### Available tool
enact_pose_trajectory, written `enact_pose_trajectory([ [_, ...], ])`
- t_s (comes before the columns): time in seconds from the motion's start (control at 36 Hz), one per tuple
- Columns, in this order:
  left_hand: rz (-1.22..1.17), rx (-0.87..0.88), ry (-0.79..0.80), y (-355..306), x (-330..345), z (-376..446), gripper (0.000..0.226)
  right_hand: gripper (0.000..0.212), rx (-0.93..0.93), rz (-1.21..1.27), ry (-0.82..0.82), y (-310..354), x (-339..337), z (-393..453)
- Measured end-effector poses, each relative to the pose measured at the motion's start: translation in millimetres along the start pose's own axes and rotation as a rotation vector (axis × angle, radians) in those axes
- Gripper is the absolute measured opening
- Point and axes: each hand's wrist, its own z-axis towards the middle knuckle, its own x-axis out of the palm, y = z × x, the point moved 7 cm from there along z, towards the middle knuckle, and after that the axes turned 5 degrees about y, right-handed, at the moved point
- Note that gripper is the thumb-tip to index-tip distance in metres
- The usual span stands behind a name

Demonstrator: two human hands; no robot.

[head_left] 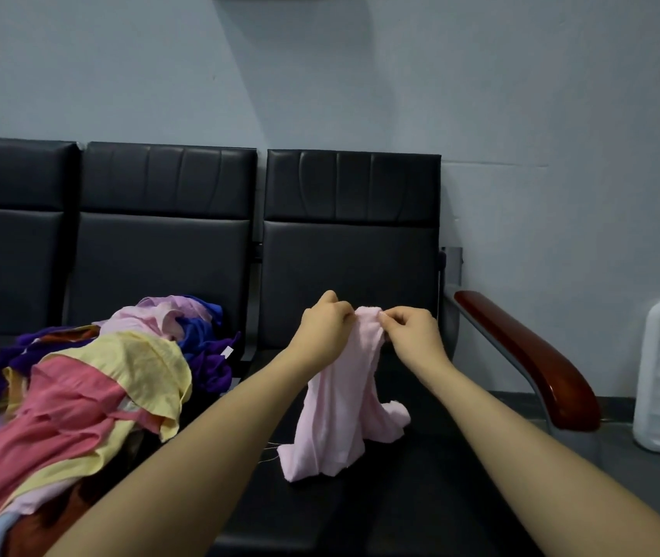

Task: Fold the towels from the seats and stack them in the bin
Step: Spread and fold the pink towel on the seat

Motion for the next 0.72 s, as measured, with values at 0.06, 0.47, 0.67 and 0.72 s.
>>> enact_pose_trajectory([
  [0.06, 0.108, -0.094, 0.084, 4.2, 3.0, 0.6, 0.022, 0.021, 0.041, -0.09, -0.07, -2.3, -7.2, 3.2],
  [0.47, -0.29, -0.539, -0.201, 57.6, -45.2, -2.2, 0.02, 0.044, 0.237, -0.011, -0.444, -18.8, -81.6, 13.6],
  [0.67, -0.587, -0.508, -0.315, 33.3, -73.7, 11.3, 0.023, 0.032, 0.171, 0.082, -0.571, 8.1, -108.3, 11.6],
  [0.72, -0.621, -0.478, -0.316, 21.0, -82.3, 16.6, 0.028, 0.029, 0.155, 0.114, -0.592, 15.2, -113.5, 12.3],
])
